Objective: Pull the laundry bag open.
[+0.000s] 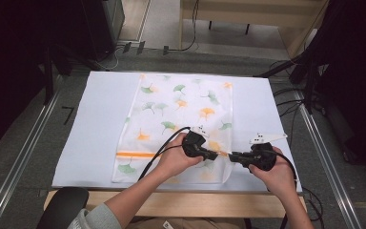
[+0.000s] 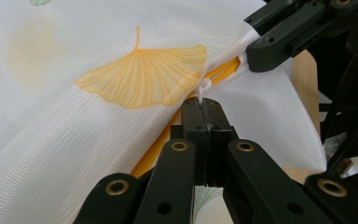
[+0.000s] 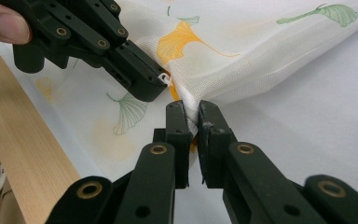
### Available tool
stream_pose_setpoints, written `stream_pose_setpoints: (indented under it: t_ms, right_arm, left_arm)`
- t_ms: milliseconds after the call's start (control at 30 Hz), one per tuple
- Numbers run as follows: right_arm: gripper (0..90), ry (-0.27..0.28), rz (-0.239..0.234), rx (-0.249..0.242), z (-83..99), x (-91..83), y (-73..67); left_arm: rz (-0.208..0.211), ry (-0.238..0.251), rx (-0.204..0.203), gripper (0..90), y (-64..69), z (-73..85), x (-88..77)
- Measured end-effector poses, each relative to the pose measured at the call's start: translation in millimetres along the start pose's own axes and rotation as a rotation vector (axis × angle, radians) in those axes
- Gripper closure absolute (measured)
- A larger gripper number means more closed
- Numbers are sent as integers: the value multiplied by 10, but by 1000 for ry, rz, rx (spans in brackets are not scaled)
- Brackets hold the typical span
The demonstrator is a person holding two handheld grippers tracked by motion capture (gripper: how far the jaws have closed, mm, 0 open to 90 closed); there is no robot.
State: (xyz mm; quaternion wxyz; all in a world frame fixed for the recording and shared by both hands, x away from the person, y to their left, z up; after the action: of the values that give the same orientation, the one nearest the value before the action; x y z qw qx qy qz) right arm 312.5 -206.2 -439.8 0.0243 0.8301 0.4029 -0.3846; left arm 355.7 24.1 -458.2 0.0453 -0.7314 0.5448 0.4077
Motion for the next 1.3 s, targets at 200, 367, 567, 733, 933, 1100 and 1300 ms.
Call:
stream_pose_setpoints:
  t_ms: [200, 367, 567, 733, 933, 1100, 1300]
  right_arm:
    - [854, -4, 5, -8, -1, 5, -2]
    - [854, -1, 6, -7, -3, 5, -4]
    - [854, -1, 5, -4, 0, 4, -1]
    - [854, -2, 4, 0, 1, 0, -1]
    - [854, -1, 6, 4, 11, -11, 20]
    - [854, 1, 14, 11, 22, -27, 48]
    - [854, -4, 16, 8, 16, -13, 39]
  left_arm:
    - [-12, -1, 1, 900, 7, -2, 4]
    - [-8, 1, 1, 900, 4, -2, 0]
    - [-12, -9, -2, 900, -8, 0, -10]
    - [-16, -14, -5, 900, -32, 16, -40]
    - [-32, -13, -27, 900, -125, 86, -146]
    - [-56, -10, -63, 900, -244, 195, -292]
    - [-57, 0, -74, 900, -279, 233, -348]
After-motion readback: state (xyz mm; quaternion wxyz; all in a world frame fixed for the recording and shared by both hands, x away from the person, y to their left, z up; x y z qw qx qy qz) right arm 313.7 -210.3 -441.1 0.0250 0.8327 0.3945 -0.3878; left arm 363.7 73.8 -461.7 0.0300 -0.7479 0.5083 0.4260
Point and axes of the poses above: each handheld gripper's, and its own axes: x roughly forward along the jaws, z roughly out of its underside, y roughly to its right, the point moved 1 cm from there along x, roughly forward along the jaws, and after that the axes turned 1 degree about -x, right-handed, at the moved point
